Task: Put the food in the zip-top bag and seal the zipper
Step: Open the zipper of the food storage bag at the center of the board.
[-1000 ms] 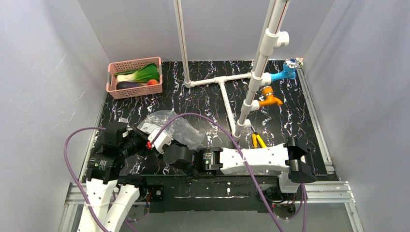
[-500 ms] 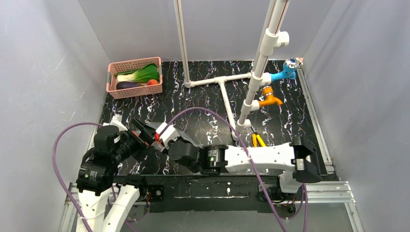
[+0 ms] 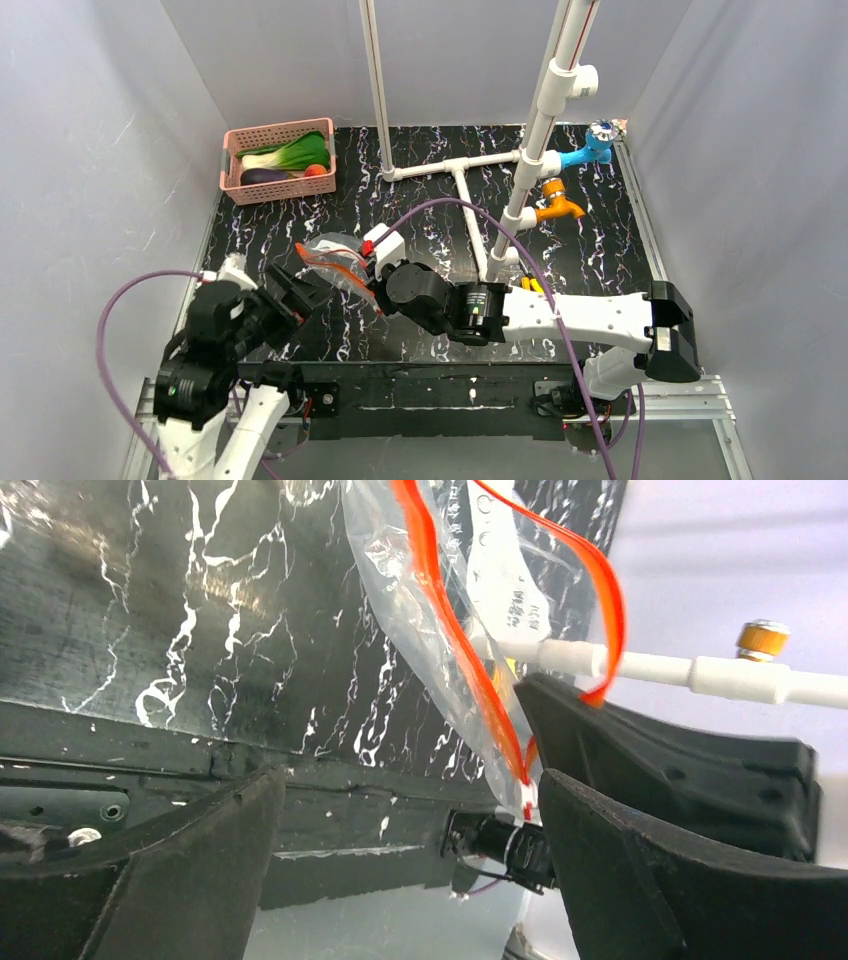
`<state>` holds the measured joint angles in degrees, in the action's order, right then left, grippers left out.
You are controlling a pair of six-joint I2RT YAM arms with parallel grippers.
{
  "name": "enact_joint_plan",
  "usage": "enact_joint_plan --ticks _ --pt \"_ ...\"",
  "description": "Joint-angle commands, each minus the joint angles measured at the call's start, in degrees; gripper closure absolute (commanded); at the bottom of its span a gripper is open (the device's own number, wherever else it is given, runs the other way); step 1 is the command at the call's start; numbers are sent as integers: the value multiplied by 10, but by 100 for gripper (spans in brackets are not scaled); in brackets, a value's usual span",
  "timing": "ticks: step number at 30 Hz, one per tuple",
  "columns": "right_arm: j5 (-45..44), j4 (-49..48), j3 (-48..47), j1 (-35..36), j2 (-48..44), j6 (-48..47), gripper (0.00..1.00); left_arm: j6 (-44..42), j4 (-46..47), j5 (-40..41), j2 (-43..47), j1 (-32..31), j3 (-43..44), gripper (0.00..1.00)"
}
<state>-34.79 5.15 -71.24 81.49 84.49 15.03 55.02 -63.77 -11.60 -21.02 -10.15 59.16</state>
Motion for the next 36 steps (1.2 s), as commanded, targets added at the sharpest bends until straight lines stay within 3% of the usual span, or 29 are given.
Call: enact_joint_plan --ticks 1,7,12,14,23,28,30,36 --pt "33 -41 10 2 -13 -9 99 15 67 -57 -63 -1 -52 2" --pt "64 -46 17 2 -23 12 99 53 156 -83 -88 -1 -110 3" --pt "61 -54 9 2 -23 14 99 44 177 -86 -106 -1 -142 23" --pt "58 -52 7 2 -23 13 99 39 174 -78 -103 -1 -152 34" --pt "55 7 -32 3 -3 17 95 29 189 -65 -59 -1 -170 100" --pt "42 75 -87 7 33 32 84 16 172 -69 -56 -1 -158 100" --pt "37 116 -122 7 57 35 74 16 167 -74 -50 -1 -155 100" --pt "-2 230 -244 7 136 4 61 11 141 -77 -33 -1 -141 100"
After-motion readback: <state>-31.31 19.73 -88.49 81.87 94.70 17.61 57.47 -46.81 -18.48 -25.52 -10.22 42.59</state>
